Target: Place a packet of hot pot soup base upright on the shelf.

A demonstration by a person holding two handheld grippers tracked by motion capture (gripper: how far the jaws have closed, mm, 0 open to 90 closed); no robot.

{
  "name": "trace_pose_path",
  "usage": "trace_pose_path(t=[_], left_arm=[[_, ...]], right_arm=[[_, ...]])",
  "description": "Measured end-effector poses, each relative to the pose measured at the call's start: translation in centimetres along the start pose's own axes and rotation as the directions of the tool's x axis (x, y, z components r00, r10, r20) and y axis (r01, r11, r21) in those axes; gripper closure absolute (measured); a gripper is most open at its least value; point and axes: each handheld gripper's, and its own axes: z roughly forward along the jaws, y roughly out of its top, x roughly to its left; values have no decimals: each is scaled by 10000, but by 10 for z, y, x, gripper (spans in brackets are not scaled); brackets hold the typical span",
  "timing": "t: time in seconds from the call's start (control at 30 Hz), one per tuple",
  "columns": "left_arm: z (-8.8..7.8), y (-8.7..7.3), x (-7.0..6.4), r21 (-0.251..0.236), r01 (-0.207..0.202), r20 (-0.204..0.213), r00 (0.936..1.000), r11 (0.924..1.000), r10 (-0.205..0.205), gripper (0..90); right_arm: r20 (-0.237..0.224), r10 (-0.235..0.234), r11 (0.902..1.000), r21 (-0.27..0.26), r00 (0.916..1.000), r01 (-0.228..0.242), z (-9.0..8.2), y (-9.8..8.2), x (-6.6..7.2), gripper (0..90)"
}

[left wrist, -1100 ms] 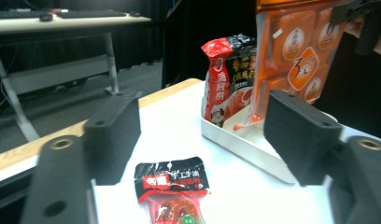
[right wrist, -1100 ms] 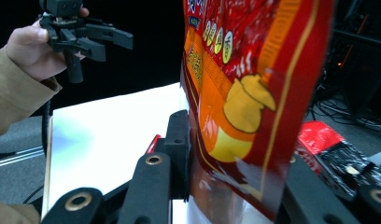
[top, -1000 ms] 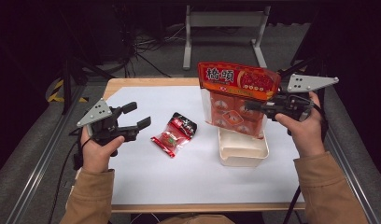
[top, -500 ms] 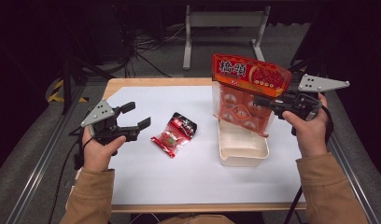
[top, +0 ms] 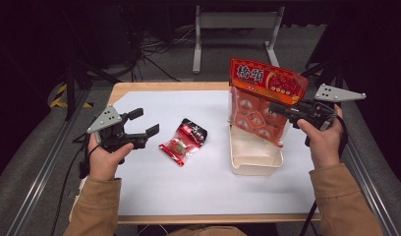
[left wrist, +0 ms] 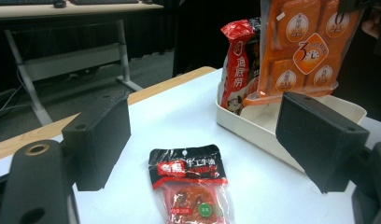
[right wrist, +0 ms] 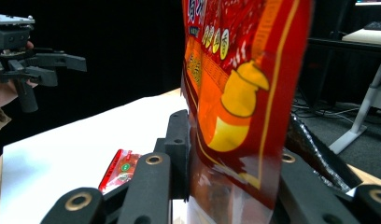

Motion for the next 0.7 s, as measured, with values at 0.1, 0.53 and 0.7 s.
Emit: trace_pose_path(t=[0.1,0.53,0.7], left_arm=[[1,-1,0,35,7,-7,10000,10000,-7,187],[2,-3,2,94,58,-39,10000,9999,-57,185],[3,-4,2,107,110,-40,9999,9999,-110,185]], right_arm=[[53,78,9999,-149,10000,-77,0,-4,1,707],[588,214,9998,-5,9980,-215,10,-26,-1,707],[730,164,9998,68,9972,-169,13,-31,-1,707]])
